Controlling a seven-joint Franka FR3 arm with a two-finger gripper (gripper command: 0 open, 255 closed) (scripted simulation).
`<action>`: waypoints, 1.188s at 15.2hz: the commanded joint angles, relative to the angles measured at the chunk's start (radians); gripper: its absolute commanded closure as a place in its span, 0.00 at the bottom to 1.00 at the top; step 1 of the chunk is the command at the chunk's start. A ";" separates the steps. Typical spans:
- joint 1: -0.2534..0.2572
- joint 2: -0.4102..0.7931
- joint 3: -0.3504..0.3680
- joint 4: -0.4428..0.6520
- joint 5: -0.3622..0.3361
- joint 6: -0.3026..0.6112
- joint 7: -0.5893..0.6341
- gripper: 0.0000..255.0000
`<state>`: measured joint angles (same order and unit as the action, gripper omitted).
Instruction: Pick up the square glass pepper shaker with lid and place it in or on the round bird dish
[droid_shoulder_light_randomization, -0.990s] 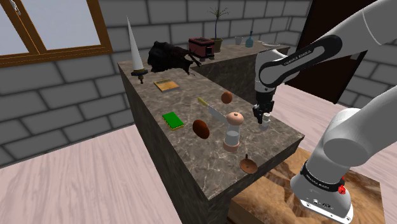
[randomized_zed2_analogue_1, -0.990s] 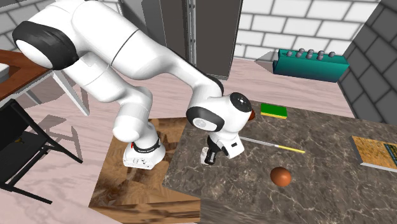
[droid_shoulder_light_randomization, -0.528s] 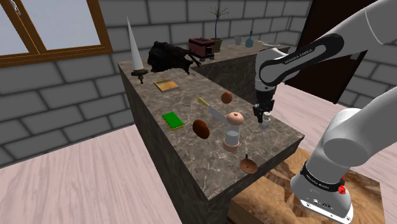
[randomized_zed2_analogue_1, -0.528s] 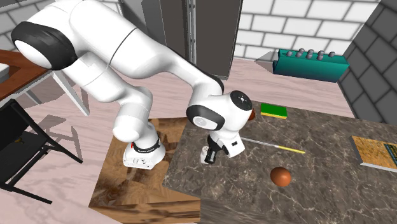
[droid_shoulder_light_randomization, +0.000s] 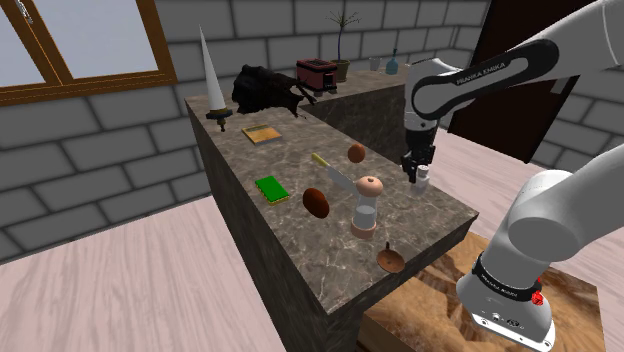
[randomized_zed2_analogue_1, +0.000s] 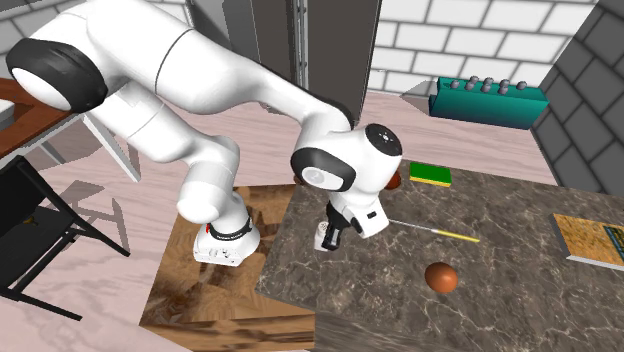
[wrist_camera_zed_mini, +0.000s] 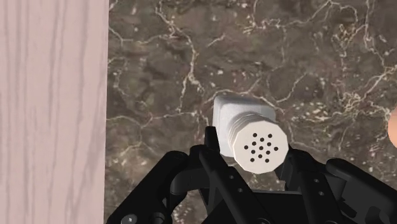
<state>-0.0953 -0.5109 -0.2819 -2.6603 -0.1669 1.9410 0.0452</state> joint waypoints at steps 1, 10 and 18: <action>0.001 -0.014 0.005 0.019 0.003 -0.034 0.001 1.00; 0.002 -0.060 0.022 0.100 0.012 -0.160 0.001 1.00; 0.101 -0.187 0.188 0.007 0.145 -0.199 0.195 1.00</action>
<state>-0.0121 -0.6776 -0.1215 -2.6362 -0.0461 1.7449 0.2073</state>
